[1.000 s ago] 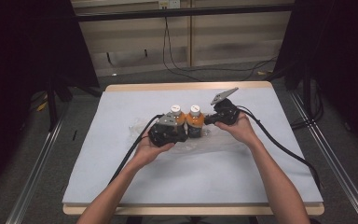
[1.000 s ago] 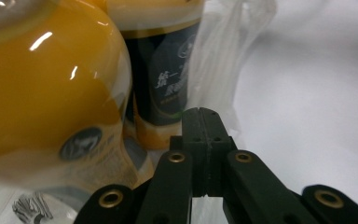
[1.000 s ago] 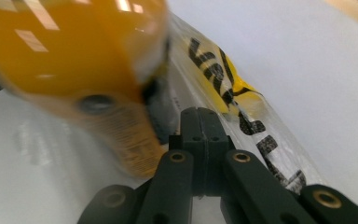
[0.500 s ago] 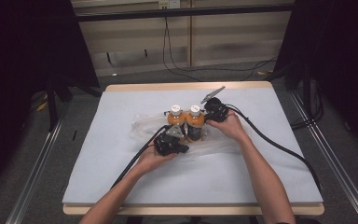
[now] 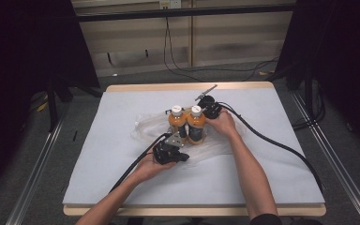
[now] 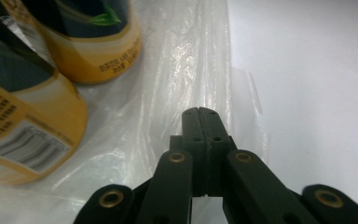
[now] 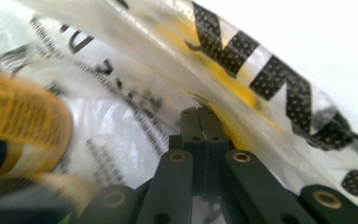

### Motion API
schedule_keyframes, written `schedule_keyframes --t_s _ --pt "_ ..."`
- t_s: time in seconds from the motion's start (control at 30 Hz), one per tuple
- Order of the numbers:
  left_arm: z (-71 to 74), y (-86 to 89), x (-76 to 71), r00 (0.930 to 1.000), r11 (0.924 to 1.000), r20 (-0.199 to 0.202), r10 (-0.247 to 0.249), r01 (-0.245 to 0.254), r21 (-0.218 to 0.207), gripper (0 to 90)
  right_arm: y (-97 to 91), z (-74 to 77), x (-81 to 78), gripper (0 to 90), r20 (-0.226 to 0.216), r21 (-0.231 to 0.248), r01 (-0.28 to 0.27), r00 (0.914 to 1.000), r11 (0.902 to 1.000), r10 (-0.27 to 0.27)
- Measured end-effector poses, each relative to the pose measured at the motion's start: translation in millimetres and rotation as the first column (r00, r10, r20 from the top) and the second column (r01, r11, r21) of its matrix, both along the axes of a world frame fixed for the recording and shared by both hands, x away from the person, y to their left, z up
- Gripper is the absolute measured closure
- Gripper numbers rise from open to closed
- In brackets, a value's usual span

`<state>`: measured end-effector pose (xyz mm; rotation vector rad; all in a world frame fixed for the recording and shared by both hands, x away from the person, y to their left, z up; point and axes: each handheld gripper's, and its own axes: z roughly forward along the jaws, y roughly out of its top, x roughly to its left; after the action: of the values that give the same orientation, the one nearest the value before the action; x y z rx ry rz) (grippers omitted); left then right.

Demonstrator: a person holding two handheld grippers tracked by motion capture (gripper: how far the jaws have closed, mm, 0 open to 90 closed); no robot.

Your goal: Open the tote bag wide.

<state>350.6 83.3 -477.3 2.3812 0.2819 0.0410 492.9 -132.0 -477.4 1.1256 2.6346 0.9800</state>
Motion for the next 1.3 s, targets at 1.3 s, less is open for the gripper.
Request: schedule_keyframes --t_s 1.3 --pt "13.5 27.7 -13.8 0.9996 0.9848 -0.018 0.023 -0.026 -0.172 86.5 -11.7 36.6 -22.3 90.0 0.095 0.125 0.057 0.993 0.9905 -0.07"
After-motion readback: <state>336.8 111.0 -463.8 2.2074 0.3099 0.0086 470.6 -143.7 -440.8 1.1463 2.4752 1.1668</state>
